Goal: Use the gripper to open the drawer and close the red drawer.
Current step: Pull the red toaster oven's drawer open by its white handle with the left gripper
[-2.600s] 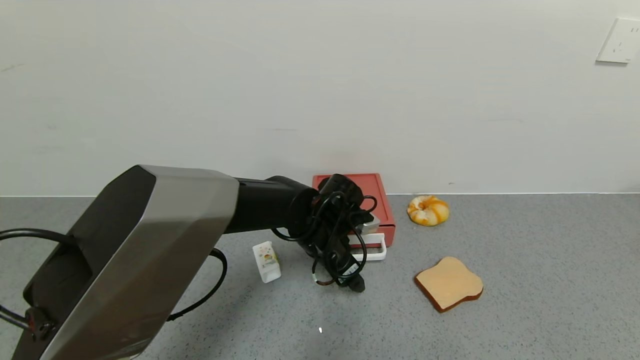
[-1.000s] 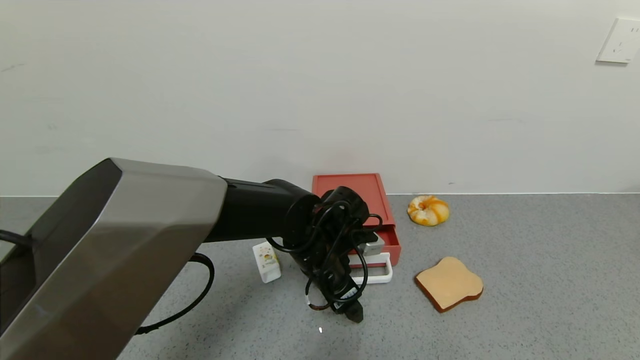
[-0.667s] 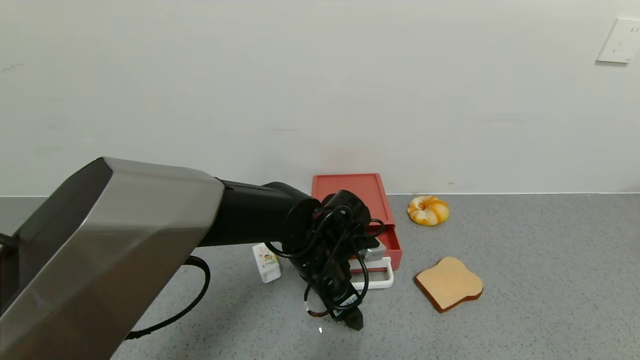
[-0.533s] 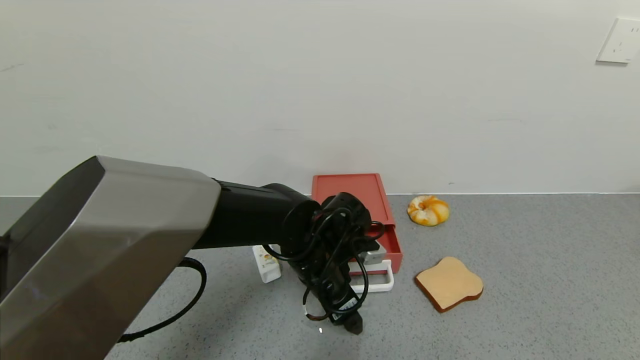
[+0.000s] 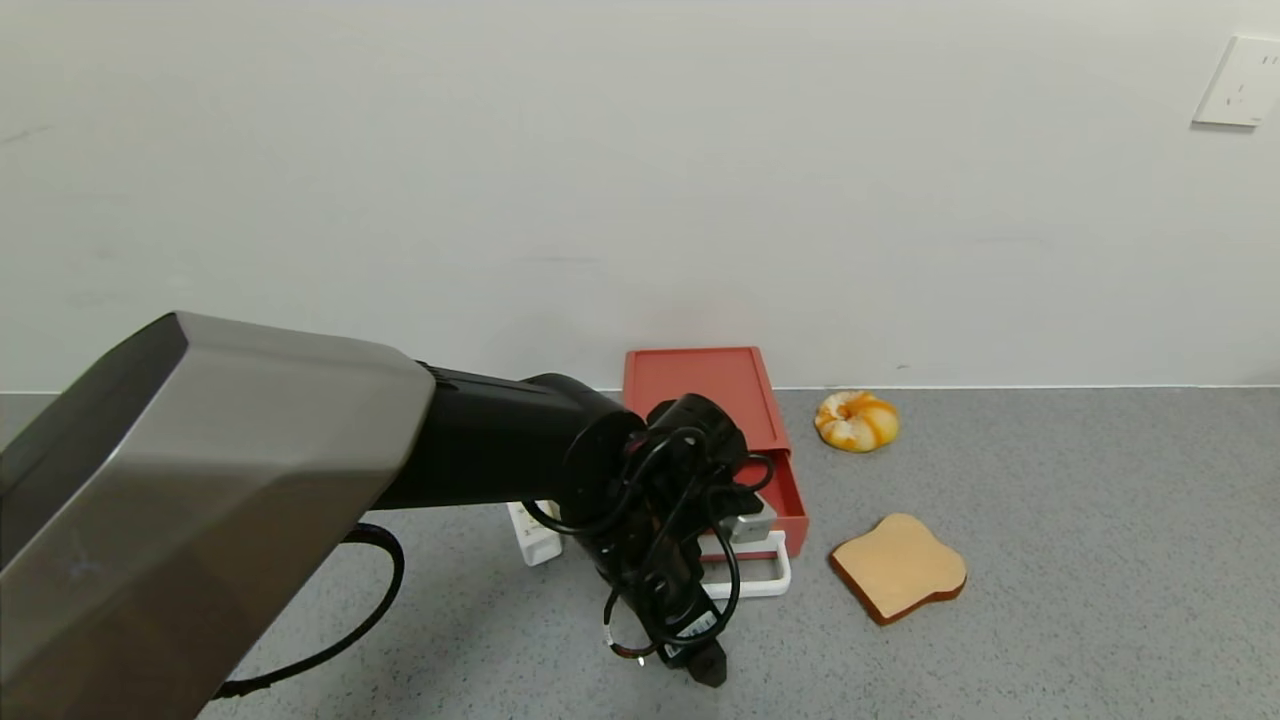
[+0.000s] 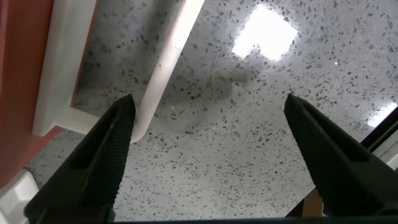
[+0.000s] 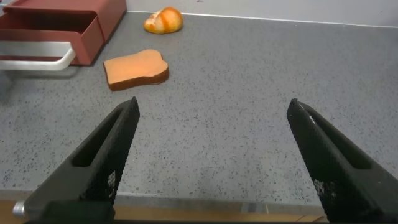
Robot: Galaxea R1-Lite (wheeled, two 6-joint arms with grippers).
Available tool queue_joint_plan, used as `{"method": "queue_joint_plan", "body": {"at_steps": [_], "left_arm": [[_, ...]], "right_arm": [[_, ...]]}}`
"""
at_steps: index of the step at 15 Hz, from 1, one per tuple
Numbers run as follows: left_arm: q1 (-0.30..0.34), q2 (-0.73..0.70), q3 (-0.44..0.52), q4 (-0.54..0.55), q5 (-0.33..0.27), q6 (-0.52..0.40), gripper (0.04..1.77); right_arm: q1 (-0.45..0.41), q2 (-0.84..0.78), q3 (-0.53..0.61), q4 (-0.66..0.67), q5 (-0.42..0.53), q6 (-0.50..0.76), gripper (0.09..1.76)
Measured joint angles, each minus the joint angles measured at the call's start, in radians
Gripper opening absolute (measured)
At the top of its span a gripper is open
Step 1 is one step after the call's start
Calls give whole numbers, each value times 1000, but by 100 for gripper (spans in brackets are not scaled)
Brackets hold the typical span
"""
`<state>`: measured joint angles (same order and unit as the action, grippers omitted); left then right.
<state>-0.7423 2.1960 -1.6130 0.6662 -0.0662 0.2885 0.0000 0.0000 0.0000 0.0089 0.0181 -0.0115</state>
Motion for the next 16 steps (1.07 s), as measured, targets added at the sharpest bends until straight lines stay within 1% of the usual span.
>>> {"method": "queue_joint_plan", "body": {"at_steps": [7,11,16], "left_arm": [[-21,-28,47,0,-6,-20,172],[-38,-46,101,-62,-5,-41,172],[-51,-64,137,-66,-6,-63,172]], "right_arm": [[0,0,0,0,0,0,174],[0,0,0,0,0,0,174],[0,0,0,0,0,0,174]]}}
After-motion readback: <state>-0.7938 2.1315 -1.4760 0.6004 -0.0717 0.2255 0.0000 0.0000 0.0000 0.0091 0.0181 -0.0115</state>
